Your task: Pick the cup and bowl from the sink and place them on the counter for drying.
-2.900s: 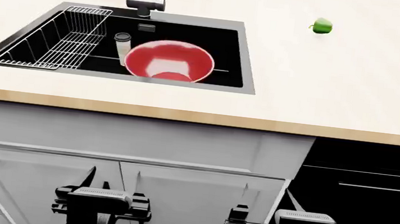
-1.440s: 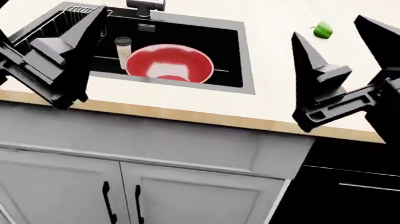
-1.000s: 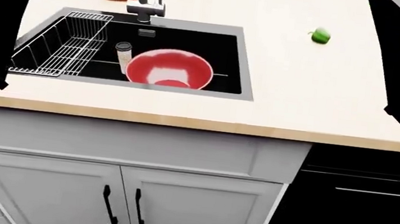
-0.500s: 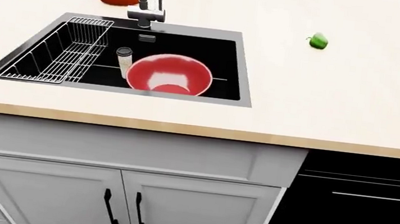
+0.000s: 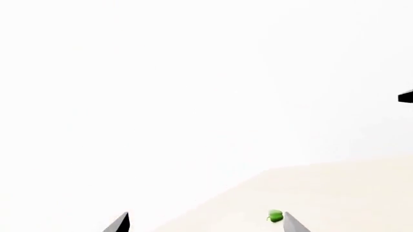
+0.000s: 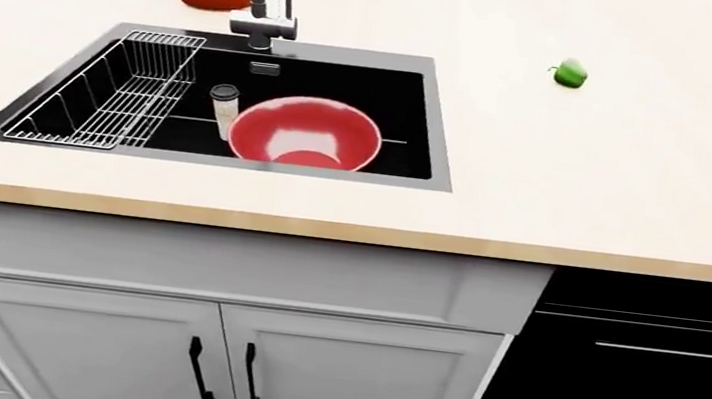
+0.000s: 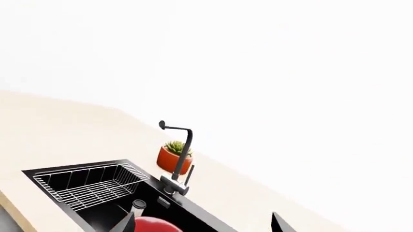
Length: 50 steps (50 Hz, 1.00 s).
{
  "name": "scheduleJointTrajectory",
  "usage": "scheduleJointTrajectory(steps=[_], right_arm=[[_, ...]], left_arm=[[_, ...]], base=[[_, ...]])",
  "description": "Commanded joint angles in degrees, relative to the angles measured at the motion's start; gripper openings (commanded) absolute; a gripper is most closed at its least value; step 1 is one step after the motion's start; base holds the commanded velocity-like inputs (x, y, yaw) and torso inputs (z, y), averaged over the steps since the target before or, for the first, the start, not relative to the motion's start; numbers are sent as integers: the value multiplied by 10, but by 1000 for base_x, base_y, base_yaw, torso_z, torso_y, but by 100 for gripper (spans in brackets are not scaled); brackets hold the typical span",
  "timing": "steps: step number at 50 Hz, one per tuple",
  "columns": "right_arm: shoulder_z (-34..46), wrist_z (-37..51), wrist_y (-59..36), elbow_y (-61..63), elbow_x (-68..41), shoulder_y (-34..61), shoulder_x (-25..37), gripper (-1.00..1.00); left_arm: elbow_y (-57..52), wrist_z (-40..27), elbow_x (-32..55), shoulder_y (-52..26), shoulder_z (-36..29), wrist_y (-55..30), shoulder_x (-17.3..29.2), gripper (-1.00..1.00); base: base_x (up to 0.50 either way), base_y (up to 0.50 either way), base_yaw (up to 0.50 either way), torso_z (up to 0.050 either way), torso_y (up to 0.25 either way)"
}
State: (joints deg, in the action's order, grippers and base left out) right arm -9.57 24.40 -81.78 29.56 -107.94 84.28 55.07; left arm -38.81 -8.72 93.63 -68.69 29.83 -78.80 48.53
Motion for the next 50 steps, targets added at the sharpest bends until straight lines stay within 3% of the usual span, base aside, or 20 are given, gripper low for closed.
scheduleJointTrajectory(steps=[1,32,50], right_arm=[[1,-26,-3,13,16,-1,0,100],[1,-40,27,23,26,-17,3,100],[1,-56,35,35,31,-28,3,100]], left_arm=[[0,1,-2,3,4,12,4,100],[-5,-3,17,17,10,36,15,100],[-8,-1,11,27,12,46,14,100]], base=[[0,234,0,0,0],[64,460,0,0,0],[215,191,0,0,0]])
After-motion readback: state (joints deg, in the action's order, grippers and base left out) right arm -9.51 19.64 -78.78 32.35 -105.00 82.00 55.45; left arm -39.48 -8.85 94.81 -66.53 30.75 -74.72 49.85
